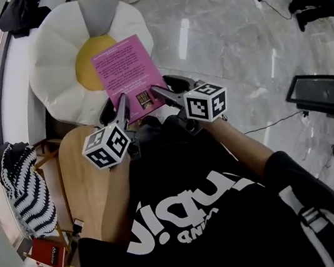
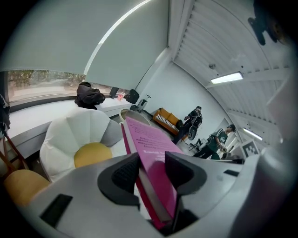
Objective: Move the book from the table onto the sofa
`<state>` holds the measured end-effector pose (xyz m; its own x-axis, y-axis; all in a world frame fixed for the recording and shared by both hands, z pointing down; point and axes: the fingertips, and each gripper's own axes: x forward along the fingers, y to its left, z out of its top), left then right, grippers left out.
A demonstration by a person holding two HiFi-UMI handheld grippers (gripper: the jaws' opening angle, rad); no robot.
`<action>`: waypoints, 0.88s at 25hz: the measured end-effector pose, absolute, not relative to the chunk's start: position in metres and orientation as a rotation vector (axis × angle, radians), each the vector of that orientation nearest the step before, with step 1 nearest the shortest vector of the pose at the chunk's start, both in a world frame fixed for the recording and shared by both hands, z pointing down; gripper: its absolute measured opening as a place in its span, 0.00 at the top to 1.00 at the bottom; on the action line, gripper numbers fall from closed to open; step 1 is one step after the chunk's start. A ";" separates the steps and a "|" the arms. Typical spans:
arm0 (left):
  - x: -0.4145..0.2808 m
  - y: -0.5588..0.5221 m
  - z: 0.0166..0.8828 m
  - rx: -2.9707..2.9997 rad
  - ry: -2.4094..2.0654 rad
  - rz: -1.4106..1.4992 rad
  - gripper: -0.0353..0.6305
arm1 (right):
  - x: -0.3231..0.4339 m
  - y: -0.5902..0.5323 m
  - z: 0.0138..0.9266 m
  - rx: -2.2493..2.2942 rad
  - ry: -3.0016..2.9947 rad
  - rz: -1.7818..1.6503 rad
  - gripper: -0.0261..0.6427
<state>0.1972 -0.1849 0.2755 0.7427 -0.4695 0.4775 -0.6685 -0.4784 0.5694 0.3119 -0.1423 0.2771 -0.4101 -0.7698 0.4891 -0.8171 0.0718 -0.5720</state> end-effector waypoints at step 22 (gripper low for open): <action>0.243 -0.314 0.276 2.040 -1.031 0.253 0.68 | 0.364 -0.291 0.276 1.464 -2.331 1.287 0.63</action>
<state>0.2425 -0.3142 0.2763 0.6449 -0.5804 0.4972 -0.7447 -0.3313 0.5793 0.3645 -0.2907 0.2764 -0.5316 -0.6938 0.4859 -0.7809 0.1792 -0.5984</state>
